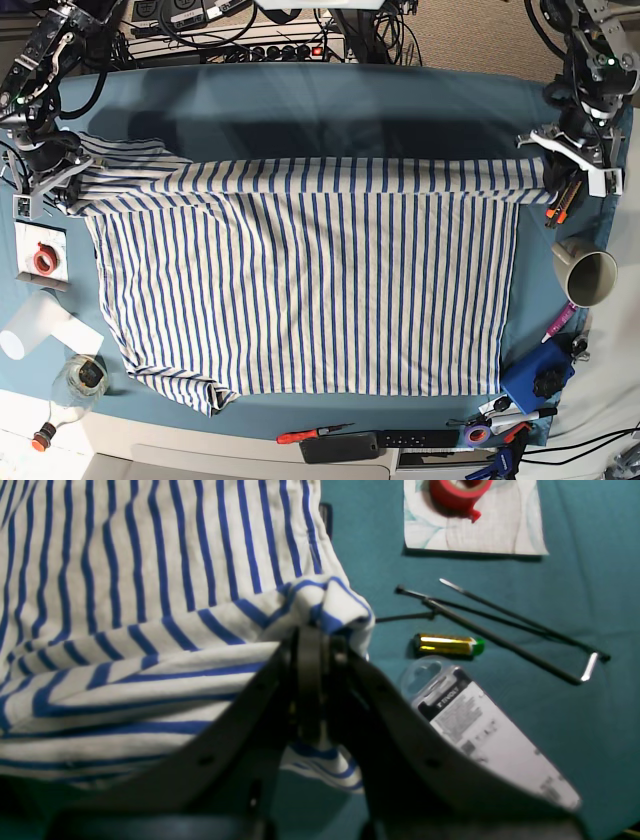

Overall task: Fold the T-shirt properly
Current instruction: 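Lift the corners and fold the collar edge toward the hem with both grippers, then lower the folded edge onto the shirt and release both grippers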

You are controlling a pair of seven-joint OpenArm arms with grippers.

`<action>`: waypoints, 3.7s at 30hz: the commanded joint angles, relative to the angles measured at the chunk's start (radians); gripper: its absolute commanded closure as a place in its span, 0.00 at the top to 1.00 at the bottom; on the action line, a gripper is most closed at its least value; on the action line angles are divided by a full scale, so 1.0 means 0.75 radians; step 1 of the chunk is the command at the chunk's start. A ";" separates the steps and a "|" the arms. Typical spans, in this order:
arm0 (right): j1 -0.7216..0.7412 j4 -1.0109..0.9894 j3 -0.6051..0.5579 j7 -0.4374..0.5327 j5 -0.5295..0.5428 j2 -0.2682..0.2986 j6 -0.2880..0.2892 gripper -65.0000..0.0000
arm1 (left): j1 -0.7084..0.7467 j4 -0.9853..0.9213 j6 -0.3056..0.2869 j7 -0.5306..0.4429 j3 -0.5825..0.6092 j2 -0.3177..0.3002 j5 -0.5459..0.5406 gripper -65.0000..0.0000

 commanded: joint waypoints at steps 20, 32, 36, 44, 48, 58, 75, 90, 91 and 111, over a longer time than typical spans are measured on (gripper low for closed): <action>0.301 -0.225 -0.212 0.061 -0.201 0.038 -0.005 0.00 | -0.175 -0.157 -0.033 -0.058 -0.004 -0.015 0.002 0.00; 0.446 -0.289 -0.304 0.138 -0.338 0.034 -0.085 0.00 | -0.314 -0.310 -0.068 -0.060 0.093 -0.016 0.062 0.00; 0.524 -0.421 -0.304 0.137 -0.339 0.034 -0.084 0.00 | -0.354 -0.314 0.016 -0.082 0.243 -0.015 0.266 0.00; 0.644 -0.547 -0.304 0.144 -0.341 0.034 -0.080 0.00 | -0.439 -0.315 0.111 -0.120 0.311 -0.015 0.367 0.00; 0.703 -0.599 -0.304 0.149 -0.350 0.034 -0.080 0.00 | -0.482 -0.356 0.111 -0.121 0.311 -0.015 0.367 0.00; 0.761 -0.753 -0.304 0.188 -0.366 0.034 -0.080 0.00 | -0.641 -0.593 0.071 -0.120 0.310 -0.015 0.366 0.00; 0.761 -0.771 -0.304 0.220 -0.370 0.034 -0.080 0.00 | -0.662 -0.593 0.070 -0.242 0.311 -0.015 0.367 0.00; 0.862 -0.774 -0.305 0.187 -0.409 0.034 -0.086 0.00 | -0.662 -0.595 0.071 -0.239 0.311 -0.010 0.421 0.00; 0.865 -0.774 -0.305 0.187 -0.409 0.034 -0.086 0.00 | -0.663 -0.595 0.071 -0.239 0.311 -0.006 0.421 0.00; 0.864 -0.774 -0.305 0.193 -0.458 0.034 0.052 0.17 | -0.751 -0.824 0.000 -0.269 0.311 -0.005 0.421 0.00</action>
